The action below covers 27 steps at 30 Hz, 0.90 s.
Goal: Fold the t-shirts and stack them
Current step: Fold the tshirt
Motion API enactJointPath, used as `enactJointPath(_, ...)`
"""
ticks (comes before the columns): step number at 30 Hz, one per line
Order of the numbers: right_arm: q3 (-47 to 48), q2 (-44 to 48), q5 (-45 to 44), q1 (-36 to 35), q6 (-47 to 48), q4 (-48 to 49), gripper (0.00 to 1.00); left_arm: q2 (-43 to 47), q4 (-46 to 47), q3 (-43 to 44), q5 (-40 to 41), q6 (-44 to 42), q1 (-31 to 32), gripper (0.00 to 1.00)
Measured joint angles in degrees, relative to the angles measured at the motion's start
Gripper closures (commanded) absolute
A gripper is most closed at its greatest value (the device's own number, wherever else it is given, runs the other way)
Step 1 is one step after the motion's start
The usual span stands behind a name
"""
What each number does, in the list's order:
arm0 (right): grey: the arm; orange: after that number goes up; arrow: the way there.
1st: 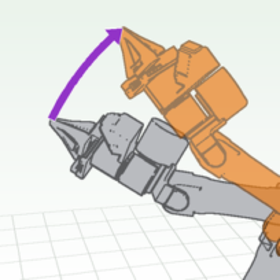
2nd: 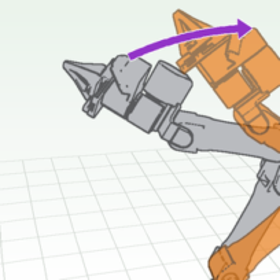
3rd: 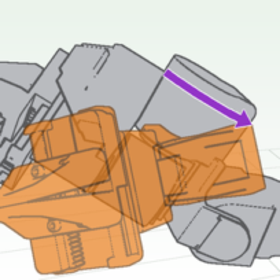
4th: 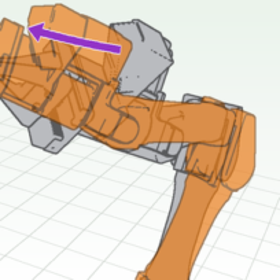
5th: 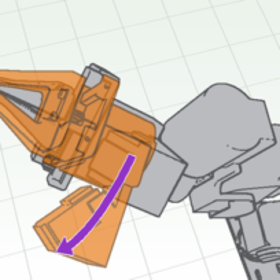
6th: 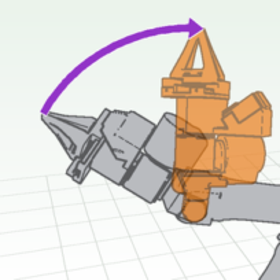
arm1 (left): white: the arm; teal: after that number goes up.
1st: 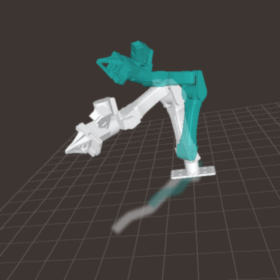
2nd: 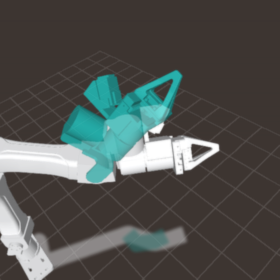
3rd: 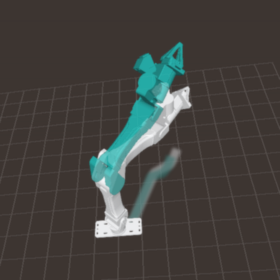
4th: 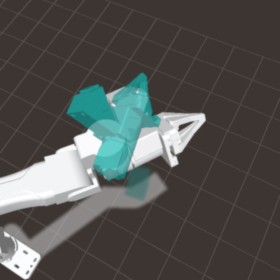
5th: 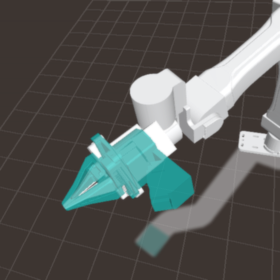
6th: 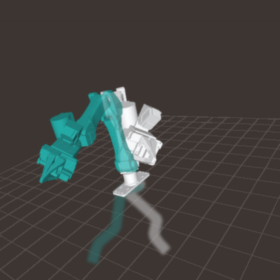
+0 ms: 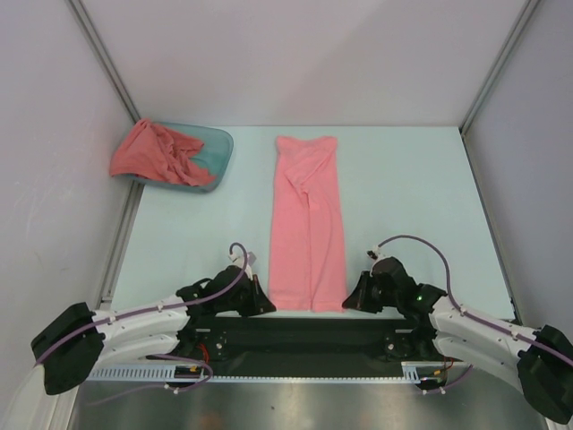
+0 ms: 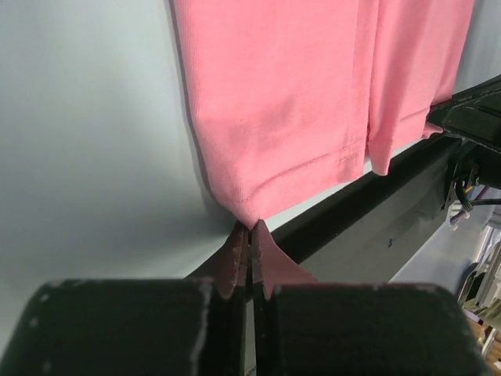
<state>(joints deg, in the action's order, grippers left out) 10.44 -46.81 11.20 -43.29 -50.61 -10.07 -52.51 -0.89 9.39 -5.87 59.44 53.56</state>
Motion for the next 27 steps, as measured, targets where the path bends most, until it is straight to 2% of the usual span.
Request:
enactJointPath(10,-1.18,6.73,-1.11,-2.12,-2.27,-5.77,1.00,0.70,0.13,-0.26,0.57,1.44,6.08,1.00)
enactJointPath(14,0.87,4.02,0.13,1.64,-0.04,-7.67,1.00,0.26,-1.09,1.88,1.33,1.14,5.35,1.00)
enactJointPath(17,6.64,-2.56,2.86,8.41,3.74,-8.15,1.00,-1.99,-2.05,6.69,1.09,-0.98,1.05,1.00)
enactJointPath(22,20.63,-19.91,7.54,18.49,10.99,-6.27,1.00,-10.45,-2.36,18.93,-0.42,-7.48,-10.88,1.00)
enactJointPath(27,35.69,-36.20,11.04,23.19,16.31,-4.31,1.00,-23.02,-1.99,32.76,-2.45,-13.64,-19.71,1.00)
